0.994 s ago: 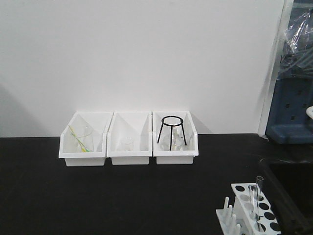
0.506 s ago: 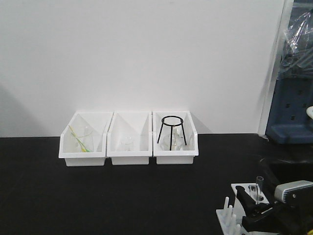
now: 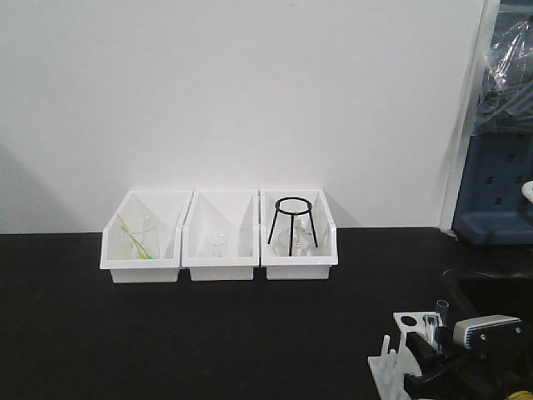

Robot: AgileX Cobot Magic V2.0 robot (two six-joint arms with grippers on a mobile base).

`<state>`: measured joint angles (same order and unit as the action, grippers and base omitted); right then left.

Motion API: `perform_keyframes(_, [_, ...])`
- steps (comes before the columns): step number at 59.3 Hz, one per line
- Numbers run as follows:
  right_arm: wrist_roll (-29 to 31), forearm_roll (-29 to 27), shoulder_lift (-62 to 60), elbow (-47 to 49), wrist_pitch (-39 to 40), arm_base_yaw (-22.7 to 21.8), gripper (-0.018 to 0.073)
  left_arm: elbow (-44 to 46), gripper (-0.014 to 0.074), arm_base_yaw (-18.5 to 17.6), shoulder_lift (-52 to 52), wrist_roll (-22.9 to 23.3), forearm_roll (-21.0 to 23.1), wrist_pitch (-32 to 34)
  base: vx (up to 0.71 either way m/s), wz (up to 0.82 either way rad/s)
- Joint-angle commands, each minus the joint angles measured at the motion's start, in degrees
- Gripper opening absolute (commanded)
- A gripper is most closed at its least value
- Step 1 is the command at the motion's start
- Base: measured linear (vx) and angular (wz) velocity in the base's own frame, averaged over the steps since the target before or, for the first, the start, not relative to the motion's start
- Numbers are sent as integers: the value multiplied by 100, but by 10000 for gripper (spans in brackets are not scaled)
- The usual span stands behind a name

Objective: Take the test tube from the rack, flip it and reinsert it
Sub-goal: 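Grasp the clear test tube with the right gripper and lift it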

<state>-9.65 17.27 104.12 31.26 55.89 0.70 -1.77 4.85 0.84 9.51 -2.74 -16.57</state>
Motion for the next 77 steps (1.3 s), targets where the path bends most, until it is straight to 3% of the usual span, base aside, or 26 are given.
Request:
perform_keyframes(1, [37, -18, -210, 122, 477, 1, 216, -5, -6, -28, 71, 1, 21, 500, 0, 0])
perform_keyframes(14, [37, -12, -210, 122, 477, 1, -15, -5, -6, -28, 71, 1, 21, 500, 0, 0])
perform_keyframes(31, [42, -12, -447, 122, 477, -4, -13, -5, -6, -28, 71, 1, 21, 500, 0, 0])
perform_keyframes(57, [42, -12, -2085, 122, 350, -4, -12, -5, -6, -28, 71, 1, 21, 500, 0, 0])
perform_keyframes(69, [42, -12, -2849, 138, -123, -4, -8, -5, -6, -28, 71, 1, 21, 500, 0, 0])
perform_keyframes(77, [42, 39, -3356, 373, -1022, -4, -9, -5, -6, -28, 71, 1, 21, 500, 0, 0])
